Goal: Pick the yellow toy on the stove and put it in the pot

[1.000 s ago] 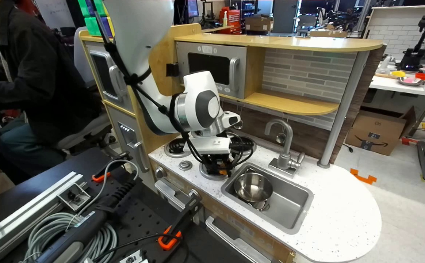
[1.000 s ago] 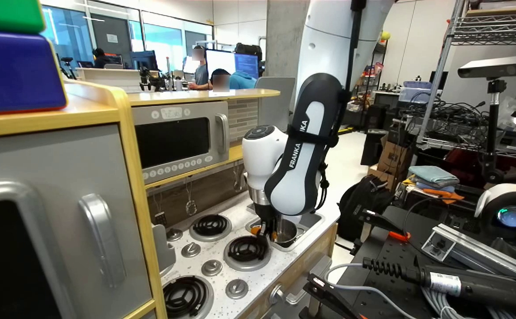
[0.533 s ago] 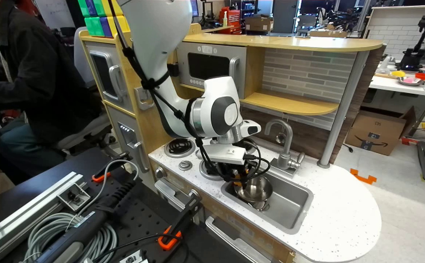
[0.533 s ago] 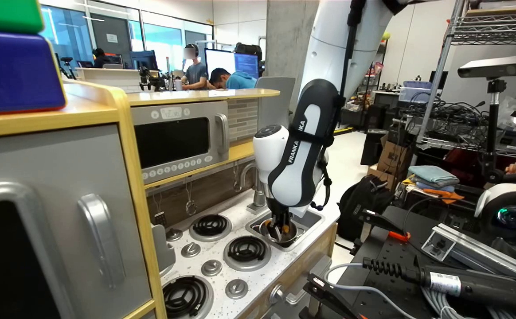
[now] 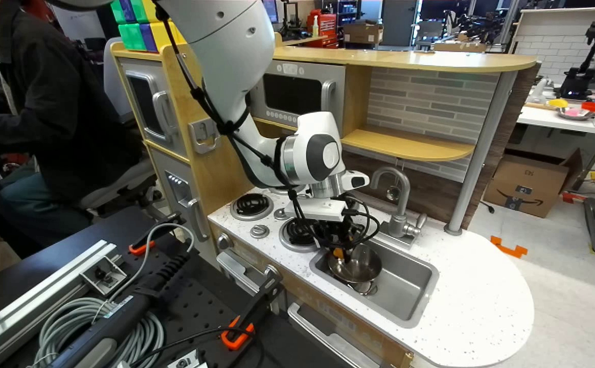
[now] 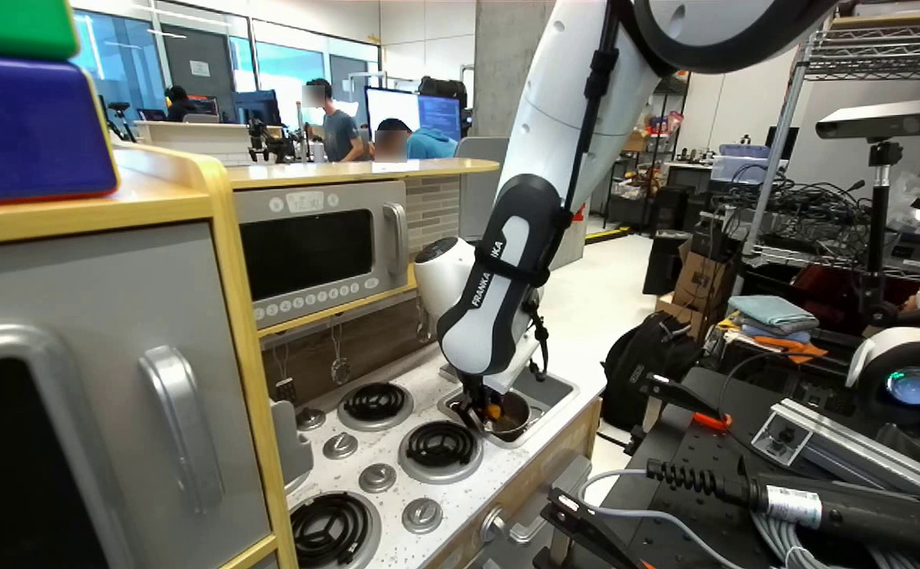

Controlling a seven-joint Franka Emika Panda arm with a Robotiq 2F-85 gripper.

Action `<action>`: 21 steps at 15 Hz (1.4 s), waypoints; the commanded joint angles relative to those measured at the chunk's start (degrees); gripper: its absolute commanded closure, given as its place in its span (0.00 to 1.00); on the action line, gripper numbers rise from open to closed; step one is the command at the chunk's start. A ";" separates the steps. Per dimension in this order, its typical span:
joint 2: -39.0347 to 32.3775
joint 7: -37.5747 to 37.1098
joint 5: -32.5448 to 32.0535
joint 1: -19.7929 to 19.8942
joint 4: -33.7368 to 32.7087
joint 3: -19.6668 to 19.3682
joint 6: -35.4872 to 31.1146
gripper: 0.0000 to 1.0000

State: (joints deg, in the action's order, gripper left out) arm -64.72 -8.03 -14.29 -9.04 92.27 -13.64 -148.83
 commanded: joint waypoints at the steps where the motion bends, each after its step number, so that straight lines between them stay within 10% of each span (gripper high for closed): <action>1: -4.62 -0.82 1.47 2.24 -7.66 0.26 5.26 0.94; 5: -6.83 -1.19 1.41 3.72 -10.69 0.31 7.32 0.94; 6: -6.79 -1.15 1.36 3.93 -10.50 0.37 7.62 0.50; 14: -0.18 0.61 -0.05 3.85 0.27 0.92 -0.42 0.01; 21: 12.22 2.27 1.10 5.47 19.71 0.70 -23.86 0.00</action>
State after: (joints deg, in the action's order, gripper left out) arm -60.30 -8.37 -13.98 -4.88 100.95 -13.71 -164.34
